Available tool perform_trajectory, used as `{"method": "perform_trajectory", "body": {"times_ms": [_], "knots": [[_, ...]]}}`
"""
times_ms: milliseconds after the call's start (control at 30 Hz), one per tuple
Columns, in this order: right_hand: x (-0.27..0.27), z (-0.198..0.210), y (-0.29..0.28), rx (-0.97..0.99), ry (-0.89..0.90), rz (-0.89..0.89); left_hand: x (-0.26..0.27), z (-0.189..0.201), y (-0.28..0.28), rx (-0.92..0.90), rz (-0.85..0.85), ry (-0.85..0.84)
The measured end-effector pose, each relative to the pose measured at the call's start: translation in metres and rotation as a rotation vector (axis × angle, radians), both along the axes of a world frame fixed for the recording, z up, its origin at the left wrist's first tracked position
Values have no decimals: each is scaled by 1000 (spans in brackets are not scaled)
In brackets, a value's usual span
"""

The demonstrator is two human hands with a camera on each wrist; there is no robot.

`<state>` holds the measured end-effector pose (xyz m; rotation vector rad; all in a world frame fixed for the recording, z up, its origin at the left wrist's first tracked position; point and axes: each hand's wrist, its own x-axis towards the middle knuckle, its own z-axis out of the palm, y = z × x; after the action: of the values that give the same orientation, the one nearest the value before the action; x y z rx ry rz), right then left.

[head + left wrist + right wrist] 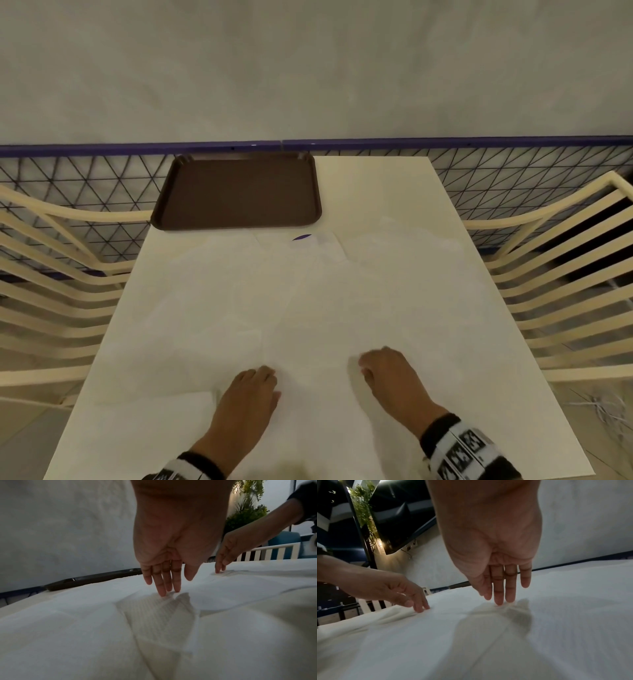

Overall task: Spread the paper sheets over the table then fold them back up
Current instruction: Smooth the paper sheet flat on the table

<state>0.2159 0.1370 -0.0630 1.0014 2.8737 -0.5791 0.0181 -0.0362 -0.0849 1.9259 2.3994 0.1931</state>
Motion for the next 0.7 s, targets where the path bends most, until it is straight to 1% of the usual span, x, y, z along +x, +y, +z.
{"method": "perform_trajectory", "body": {"times_ms": [67, 167, 233, 300, 367, 400, 433, 500, 567, 633, 700], "knots": [[-18, 6, 13, -23, -38, 10, -3, 6, 14, -87, 12, -17], [-43, 13, 28, -53, -131, 57, -8, 12, 32, -130, 56, 35], [-57, 15, 36, -59, -217, 69, -10, 14, 44, -168, 64, 15], [-66, 17, 41, -49, -310, 79, -10, 25, 53, -189, 76, -32], [-72, 19, 44, -72, -385, 82, -8, 38, 61, -171, 88, -89], [-73, 21, 44, -73, -413, 100, -7, 40, 65, -173, 112, -134], [-74, 23, 43, -78, -412, 116, -7, 40, 68, -176, 91, -166], [-73, 33, 39, -132, -321, 119, -5, 42, 77, -172, 70, -264], [-69, 51, 31, -182, -181, 131, -4, 50, 82, -142, 44, -308], [-64, 71, 22, -189, -54, 141, -6, 62, 78, -156, 51, -304], [-58, 87, 18, -219, 42, 99, -14, 78, 64, -145, 82, -242]]}}
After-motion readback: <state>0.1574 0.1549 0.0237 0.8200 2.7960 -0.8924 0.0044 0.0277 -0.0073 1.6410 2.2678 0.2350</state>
